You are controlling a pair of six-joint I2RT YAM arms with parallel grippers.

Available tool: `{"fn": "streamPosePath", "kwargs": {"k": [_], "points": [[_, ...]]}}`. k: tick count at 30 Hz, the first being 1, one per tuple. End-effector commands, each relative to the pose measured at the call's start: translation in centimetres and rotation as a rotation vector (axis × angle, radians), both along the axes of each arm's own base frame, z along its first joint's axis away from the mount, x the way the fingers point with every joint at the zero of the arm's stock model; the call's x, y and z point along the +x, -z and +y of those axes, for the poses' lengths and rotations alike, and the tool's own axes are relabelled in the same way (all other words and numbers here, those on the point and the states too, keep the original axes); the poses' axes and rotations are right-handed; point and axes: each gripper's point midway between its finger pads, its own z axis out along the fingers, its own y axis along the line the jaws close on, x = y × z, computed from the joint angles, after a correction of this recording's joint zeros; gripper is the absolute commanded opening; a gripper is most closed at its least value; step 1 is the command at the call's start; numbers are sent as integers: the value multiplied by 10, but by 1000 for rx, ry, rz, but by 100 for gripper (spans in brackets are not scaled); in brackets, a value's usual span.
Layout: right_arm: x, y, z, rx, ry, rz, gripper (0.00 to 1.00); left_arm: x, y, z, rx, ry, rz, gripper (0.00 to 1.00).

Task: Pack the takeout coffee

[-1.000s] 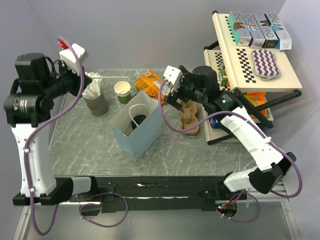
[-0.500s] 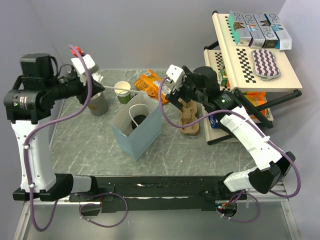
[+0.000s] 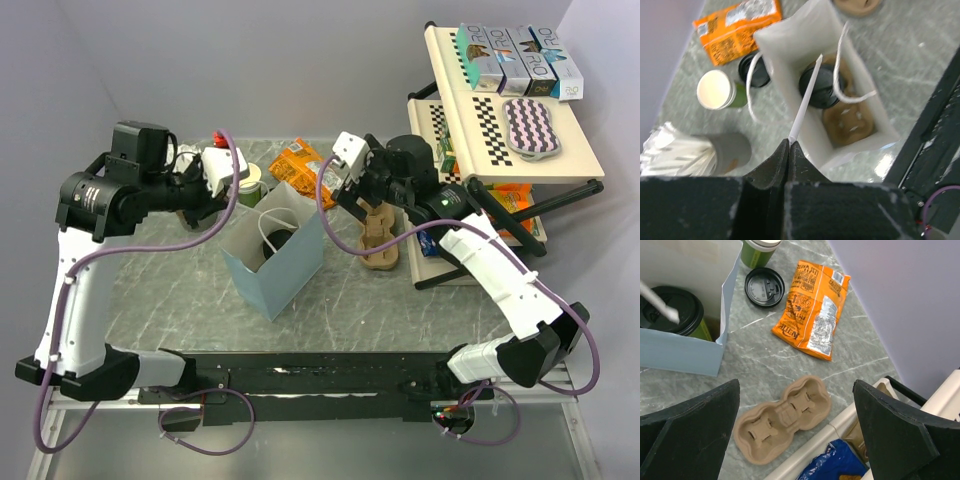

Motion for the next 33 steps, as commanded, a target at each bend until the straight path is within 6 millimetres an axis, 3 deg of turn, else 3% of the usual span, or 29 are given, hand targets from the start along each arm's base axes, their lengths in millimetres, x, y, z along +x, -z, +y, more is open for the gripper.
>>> {"fn": "streamPosePath", "kwargs": {"k": [1, 4, 7, 11, 13, 17, 21, 23, 27, 30, 31, 33], "points": [[-3, -7, -3, 31, 5, -13, 100, -7, -1, 22, 92, -52, -69, 1], [-3, -5, -2, 33, -2, 0, 100, -18, 2, 24, 98, -37, -81, 1], [-4, -2, 2, 42, -12, 18, 100, -31, 20, 21, 105, 11, -44, 1], [-6, -1, 6, 54, -28, 39, 100, -31, 32, 17, 115, -5, 10, 1], [-7, -3, 6, 55, -31, 39, 100, -28, 34, 13, 121, -4, 23, 6], [-9, -9, 7, 61, -46, 30, 100, -20, 35, 4, 130, 15, 37, 46], [-11, -17, 8, 67, -55, 27, 100, -14, 33, 2, 151, 33, 13, 64], [-12, -23, 6, 64, -48, 31, 100, -9, 28, 2, 153, 24, -9, 72], [-9, -34, 4, 78, -13, 50, 100, 23, -10, -7, 34, -92, -137, 80], [-7, -52, 8, 120, -6, 61, 100, 36, -34, -13, -88, -169, -197, 93], [-7, -57, 10, 135, -2, 63, 100, 49, -53, -14, -142, -205, -258, 98], [3, -82, 10, 223, 71, 35, 100, 60, -66, -14, -228, -272, -261, 99]]}}
